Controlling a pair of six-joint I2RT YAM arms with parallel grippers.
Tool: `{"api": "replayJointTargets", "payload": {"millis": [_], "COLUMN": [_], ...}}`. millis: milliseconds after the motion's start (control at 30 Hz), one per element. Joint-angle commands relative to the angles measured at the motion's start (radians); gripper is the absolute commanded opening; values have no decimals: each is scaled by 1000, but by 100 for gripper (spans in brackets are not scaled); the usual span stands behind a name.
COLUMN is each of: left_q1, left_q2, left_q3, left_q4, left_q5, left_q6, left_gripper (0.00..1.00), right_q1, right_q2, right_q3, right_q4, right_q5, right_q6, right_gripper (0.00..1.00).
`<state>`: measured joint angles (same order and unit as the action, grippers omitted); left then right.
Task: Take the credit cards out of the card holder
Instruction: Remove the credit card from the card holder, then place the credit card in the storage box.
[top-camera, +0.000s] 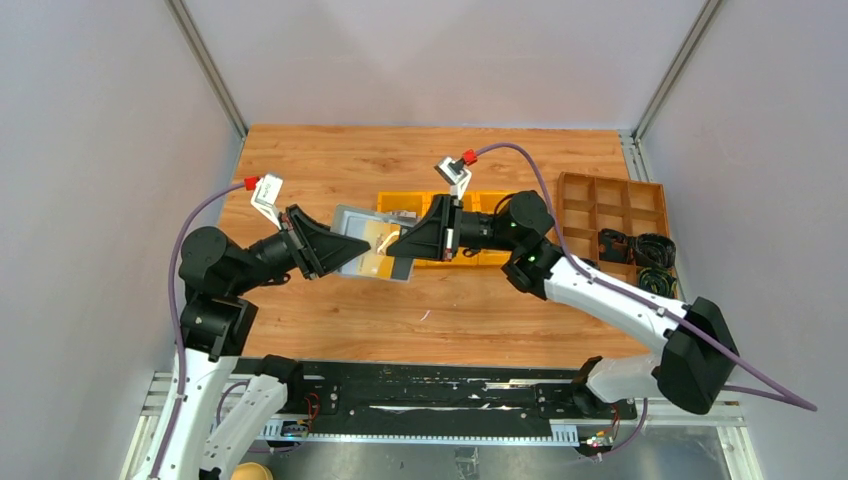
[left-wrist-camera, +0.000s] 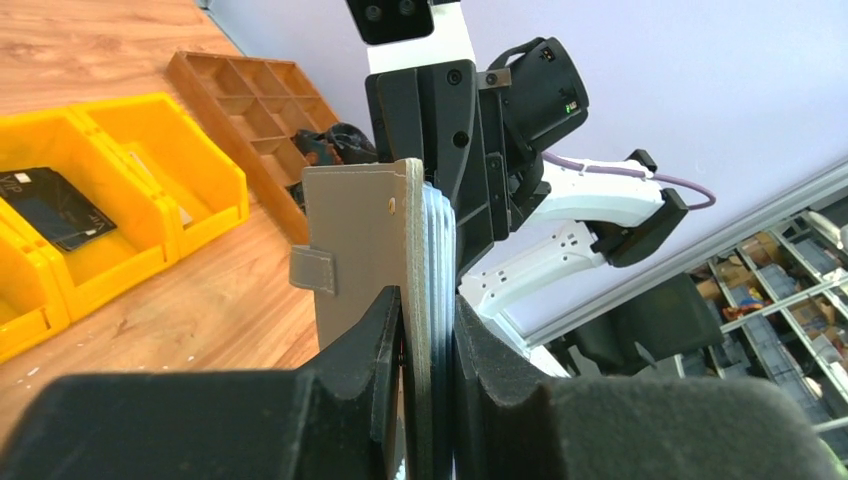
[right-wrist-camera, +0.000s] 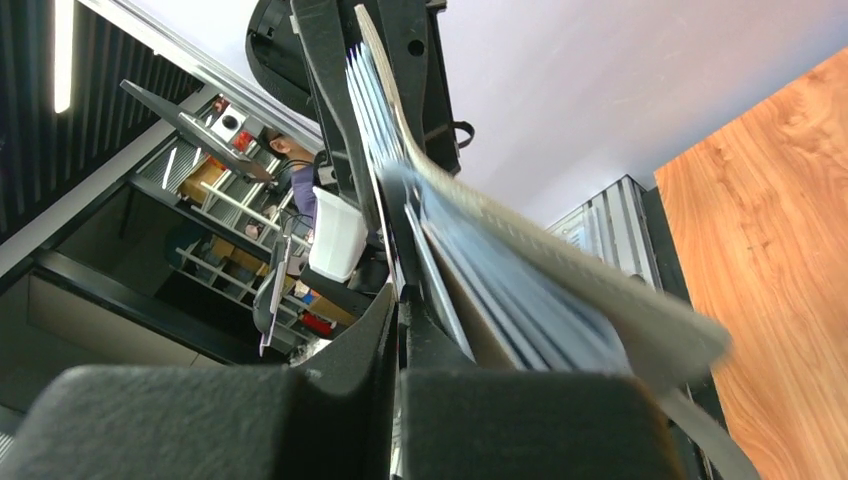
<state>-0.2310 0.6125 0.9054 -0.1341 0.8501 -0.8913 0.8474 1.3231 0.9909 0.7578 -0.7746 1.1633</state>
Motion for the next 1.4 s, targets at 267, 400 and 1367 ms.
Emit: {"api": "replayJointTargets", "payload": {"millis": [267, 400, 1367], "left_q1": [-1, 0, -1], "left_q2": [10, 13, -4], "left_q3": [97, 121, 121], "left_q4": [-147, -245, -158], "left_q5": [-132, -279, -59], "left_q6": [261, 395, 358], "left_gripper": [0, 0, 0], "right_q1": [-409, -585, -645], "right_q2": [-277, -273, 561], "right_q3": [-91, 46, 397], "right_q4": [-497, -1053, -1214], "right_q5": [-124, 65, 340], "right_q6": [-204, -553, -848], "right_gripper": [0, 0, 10]}}
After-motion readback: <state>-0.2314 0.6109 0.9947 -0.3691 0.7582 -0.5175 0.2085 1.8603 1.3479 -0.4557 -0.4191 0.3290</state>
